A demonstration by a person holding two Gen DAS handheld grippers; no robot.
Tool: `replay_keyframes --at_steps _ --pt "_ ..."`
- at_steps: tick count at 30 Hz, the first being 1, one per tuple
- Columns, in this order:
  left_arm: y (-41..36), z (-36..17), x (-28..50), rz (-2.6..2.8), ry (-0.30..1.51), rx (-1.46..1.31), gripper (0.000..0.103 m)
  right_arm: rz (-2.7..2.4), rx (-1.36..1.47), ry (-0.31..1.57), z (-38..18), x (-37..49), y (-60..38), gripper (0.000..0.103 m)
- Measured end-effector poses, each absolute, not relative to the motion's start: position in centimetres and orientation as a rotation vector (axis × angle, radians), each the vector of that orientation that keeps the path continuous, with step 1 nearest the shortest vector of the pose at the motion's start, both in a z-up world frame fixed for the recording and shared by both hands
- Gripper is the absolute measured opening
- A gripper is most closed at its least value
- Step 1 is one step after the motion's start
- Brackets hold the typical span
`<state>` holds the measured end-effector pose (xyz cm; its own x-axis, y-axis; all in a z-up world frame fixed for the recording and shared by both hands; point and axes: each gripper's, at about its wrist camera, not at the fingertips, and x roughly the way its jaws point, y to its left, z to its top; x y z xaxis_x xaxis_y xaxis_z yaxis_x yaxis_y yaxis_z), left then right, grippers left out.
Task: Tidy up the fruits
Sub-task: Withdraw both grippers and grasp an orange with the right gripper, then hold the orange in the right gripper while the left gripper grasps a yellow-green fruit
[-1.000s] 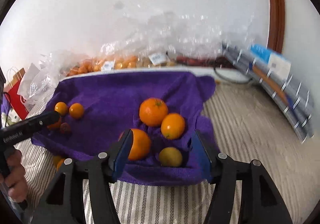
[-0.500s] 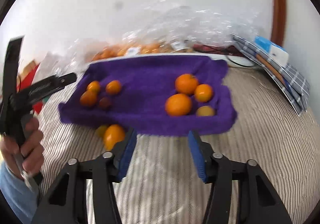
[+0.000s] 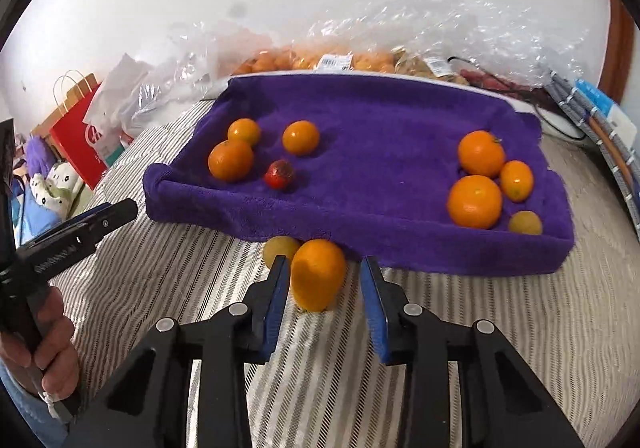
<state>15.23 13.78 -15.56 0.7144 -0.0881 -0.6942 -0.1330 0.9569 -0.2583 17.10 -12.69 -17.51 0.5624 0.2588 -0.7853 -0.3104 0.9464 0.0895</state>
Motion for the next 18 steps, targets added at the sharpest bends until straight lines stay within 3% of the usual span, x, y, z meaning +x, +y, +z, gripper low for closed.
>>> replay_keyframes --at_steps 9,18 --pt "14.6 -16.8 15.2 -0.007 0.815 -0.374 0.054 0.342 -0.054 0.94 -18.4 17.1 -13.1 0.032" --pt "12.6 -16.1 14.6 -0.068 0.777 -0.288 0.054 0.231 -0.14 0.878 -17.8 12.4 -20.3 0.032"
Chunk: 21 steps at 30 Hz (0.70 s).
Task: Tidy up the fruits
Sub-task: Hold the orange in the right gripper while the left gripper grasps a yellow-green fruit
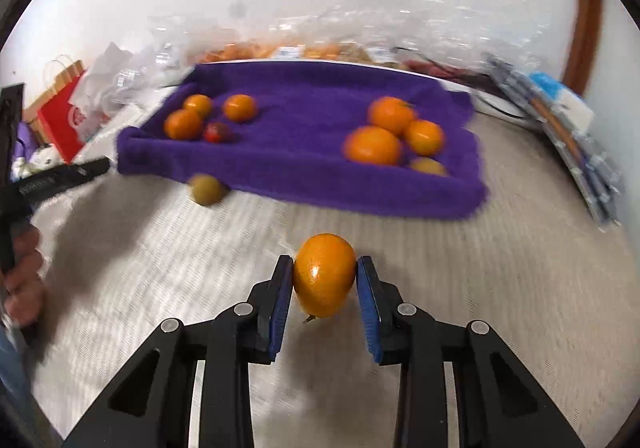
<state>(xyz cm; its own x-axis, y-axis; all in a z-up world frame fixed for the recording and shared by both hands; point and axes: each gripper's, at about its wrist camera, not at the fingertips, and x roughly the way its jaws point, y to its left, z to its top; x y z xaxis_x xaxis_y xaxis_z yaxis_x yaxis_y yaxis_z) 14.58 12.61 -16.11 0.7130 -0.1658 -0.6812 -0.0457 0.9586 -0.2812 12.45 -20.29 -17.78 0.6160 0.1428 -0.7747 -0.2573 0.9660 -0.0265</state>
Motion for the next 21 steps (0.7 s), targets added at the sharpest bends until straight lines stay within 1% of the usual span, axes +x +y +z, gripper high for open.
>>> replay_keyframes --at_steps 5,8,13,16,21 --pt "9.7 -15.4 13.8 -0.175 0.739 -0.176 0.054 0.219 -0.054 0.892 -18.5 11.7 -24.2 0.032" --pt "7.7 -15.1 13.4 -0.219 0.733 -0.133 0.054 0.178 -0.053 0.871 -18.5 11.6 -25.7 0.032" --pt "4.3 -15.9 13.6 -0.205 0.81 -0.055 0.054 0.145 -0.045 0.863 -18.7 12.5 -27.0 0.032" --pt "3.6 -16.2 14.3 -0.206 0.831 -0.082 0.053 0.177 0.007 0.854 -18.6 12.8 -27.6 0.032" --pt "1.7 -16.5 15.9 -0.223 0.857 -0.091 0.05 0.143 0.055 0.866 -18.8 13.1 -28.5 0.032"
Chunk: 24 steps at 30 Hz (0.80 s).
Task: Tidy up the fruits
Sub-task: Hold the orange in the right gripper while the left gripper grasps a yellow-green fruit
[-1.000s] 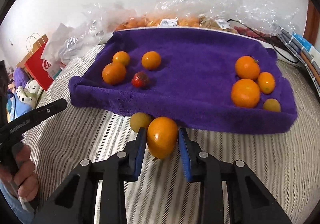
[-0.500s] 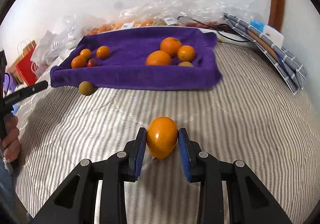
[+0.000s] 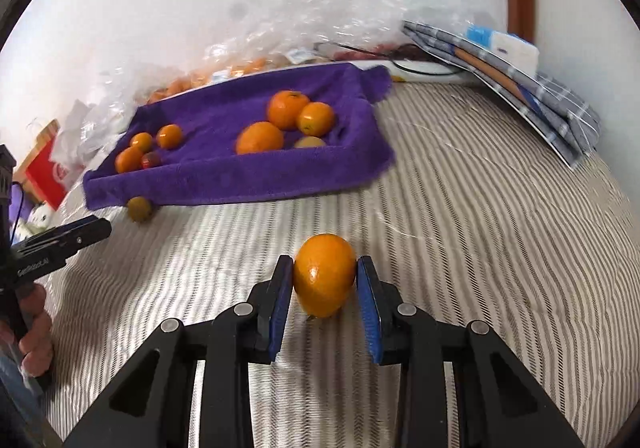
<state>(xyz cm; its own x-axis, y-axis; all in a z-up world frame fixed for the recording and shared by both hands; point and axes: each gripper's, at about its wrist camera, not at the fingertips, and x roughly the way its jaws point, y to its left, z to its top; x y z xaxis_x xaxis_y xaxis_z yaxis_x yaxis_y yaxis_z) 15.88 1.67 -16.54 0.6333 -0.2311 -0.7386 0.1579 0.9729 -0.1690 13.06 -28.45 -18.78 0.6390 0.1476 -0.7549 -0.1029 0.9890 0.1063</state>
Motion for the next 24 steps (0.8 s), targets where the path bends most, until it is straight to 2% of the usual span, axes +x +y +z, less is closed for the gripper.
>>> replay_keyframes --at_steps 11,12,13,14,24 --pt "-2.3 -17.1 18.5 -0.203 0.887 -0.039 0.048 0.133 0.088 0.824 -18.3 12.5 -29.3 0.032" --pt "-2.5 -17.1 18.7 -0.197 0.888 -0.033 0.045 0.137 0.095 0.822 -18.3 12.5 -29.3 0.032" --pt "-2.8 -17.2 18.7 -0.195 0.889 -0.012 0.032 0.138 0.097 0.823 -18.3 12.5 -29.4 0.032" --pt "-3.1 -17.2 18.5 -0.198 0.887 0.002 0.024 0.137 0.098 0.826 -18.4 12.5 -29.3 0.032" --pt "-0.8 -15.1 16.1 -0.286 0.744 -0.154 0.024 0.117 0.066 0.829 -18.4 12.5 -29.0 0.032"
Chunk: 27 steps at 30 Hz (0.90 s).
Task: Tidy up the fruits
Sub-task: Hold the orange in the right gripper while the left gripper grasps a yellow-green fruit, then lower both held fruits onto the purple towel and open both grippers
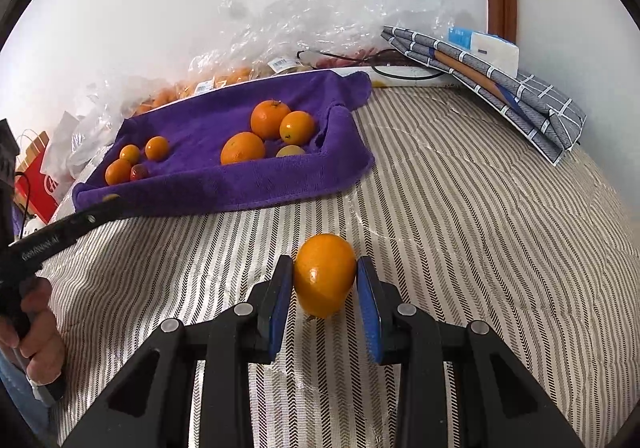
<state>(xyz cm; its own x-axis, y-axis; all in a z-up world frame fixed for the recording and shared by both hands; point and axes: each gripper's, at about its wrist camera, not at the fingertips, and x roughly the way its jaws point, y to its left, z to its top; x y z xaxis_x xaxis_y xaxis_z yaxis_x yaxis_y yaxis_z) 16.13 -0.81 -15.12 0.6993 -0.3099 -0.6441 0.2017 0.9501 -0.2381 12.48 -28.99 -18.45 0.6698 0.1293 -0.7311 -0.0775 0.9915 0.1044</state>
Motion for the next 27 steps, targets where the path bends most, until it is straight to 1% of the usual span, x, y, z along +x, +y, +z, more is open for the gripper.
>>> replay_keyframes --at_steps 9,21,24,27 --pt "-1.6 -14.3 15.6 -0.296 0.703 -0.116 0.024 0.1 0.055 0.821 -18.3 12.4 -29.0 0.032" --pt "1.4 -13.0 15.8 -0.207 0.689 -0.197 0.024 0.117 0.056 0.81 -17.8 12.6 -28.8 0.032" --pt "3.0 -12.2 17.0 -0.186 0.722 -0.228 0.024 0.148 0.097 0.803 -16.4 13.8 -28.6 0.032" --pt "4.1 -11.5 18.4 -0.165 0.721 -0.231 0.024 0.158 0.081 0.76 -14.7 15.8 -27.7 0.032"
